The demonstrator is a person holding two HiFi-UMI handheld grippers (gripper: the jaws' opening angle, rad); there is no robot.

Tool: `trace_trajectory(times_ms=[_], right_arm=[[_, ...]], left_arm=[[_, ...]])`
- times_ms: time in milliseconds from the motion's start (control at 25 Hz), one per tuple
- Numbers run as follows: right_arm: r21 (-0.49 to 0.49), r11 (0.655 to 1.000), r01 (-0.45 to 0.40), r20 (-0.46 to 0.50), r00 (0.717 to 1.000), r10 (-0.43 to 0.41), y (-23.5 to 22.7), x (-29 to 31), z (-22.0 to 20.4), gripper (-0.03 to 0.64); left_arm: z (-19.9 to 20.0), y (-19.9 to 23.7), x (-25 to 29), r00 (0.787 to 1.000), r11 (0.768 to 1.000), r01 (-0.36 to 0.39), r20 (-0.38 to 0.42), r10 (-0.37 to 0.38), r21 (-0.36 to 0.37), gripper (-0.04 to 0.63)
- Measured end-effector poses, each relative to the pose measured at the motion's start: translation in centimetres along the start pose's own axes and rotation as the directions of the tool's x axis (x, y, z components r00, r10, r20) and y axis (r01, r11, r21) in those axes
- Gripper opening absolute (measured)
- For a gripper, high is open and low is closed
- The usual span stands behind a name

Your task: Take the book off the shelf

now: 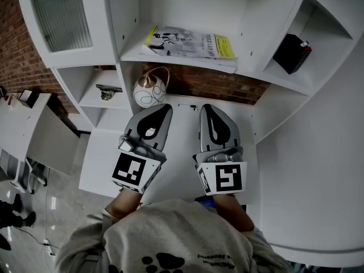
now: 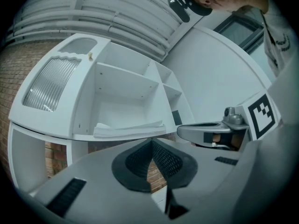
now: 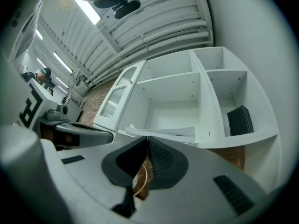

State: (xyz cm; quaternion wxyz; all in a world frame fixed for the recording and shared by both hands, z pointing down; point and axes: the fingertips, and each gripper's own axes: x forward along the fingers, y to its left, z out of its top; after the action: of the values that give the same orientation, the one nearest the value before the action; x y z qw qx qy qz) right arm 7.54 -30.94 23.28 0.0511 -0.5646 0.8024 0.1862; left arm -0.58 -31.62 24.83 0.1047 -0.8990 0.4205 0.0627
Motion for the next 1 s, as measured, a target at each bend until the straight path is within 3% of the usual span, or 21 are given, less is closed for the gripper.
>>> trace_trajectory(times_ms=[520,720,1000], right_arm=[[-0.086,0.996,-0.024,0.007,1.0,0.025,-1.3,3.4,-0.1,0.02],[-0.104,0.994,-0.027,-0.005,1.0,0.027,-2.0,4.6,-0.2,0.02],[-0.126,0.991,-0.045,-0.003,0.999,0.045,-2.2,5.7,-0.1,0.02]], left_arm=[[0.8,1.9,3.1,0.999,0.995,0.041,0.011,-0.042,0.087,0.009],[1.0,3.4,4.2,1.0,0.994,0.025,0.005,-0.026,0.103,0.009],[2.0,4.3,5.4,1.0,0.978,0.025,-0.003,-0.024,0.206,0.009]])
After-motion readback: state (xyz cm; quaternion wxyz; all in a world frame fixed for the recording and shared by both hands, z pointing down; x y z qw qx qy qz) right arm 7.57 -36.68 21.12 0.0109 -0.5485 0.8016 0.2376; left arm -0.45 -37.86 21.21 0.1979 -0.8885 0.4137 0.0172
